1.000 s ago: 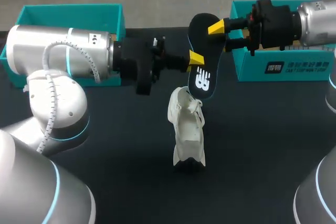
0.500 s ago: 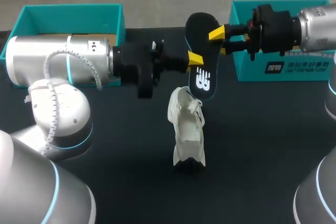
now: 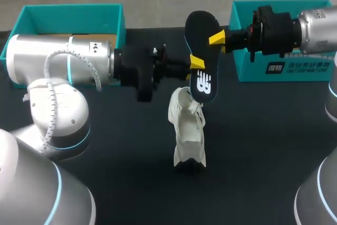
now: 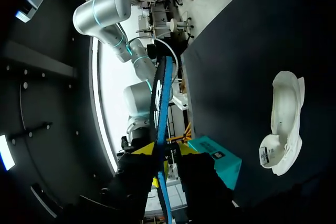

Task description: Take the shoe out of the shoebox, open the shoe tongue, remove and reinsert the insole, then place the shoe into the shoebox

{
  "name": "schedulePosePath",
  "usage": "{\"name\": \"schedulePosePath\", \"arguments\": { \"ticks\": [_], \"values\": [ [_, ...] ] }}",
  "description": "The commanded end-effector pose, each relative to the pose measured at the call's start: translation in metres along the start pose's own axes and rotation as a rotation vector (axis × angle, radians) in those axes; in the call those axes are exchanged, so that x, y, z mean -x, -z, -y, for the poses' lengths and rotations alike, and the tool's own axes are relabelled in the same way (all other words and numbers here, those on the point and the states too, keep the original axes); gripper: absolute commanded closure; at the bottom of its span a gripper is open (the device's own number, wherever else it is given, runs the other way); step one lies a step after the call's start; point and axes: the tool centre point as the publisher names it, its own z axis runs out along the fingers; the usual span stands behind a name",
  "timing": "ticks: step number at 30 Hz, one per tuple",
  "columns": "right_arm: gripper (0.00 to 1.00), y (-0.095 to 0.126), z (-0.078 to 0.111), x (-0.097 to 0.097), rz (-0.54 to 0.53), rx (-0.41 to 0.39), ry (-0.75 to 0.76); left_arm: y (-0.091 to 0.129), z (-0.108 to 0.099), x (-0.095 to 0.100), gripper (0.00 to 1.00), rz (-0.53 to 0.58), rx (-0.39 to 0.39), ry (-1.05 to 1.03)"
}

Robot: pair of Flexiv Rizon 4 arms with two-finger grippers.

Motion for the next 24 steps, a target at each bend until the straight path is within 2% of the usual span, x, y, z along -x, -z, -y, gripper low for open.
{"name": "schedulePosePath", "arguments": {
  "ticks": [1,3,12,24],
  "values": [
    [1.00,-0.001,-0.001,0.007,0.009,-0.002,-0.009,0.016,-0.009,0.008,0.00,-0.089,-0.069,0.018],
    [1.00,-0.001,-0.001,0.011,0.025,-0.006,-0.016,0.021,-0.011,0.008,0.00,-0.142,-0.099,0.041],
    [1.00,-0.005,0.002,0.018,0.067,-0.028,-0.028,0.044,-0.014,0.017,0.00,-0.309,-0.143,0.090],
    [1.00,-0.014,0.007,0.032,0.125,-0.057,-0.042,0.059,-0.028,0.029,0.00,-0.635,-0.228,0.132]
  ]
}}
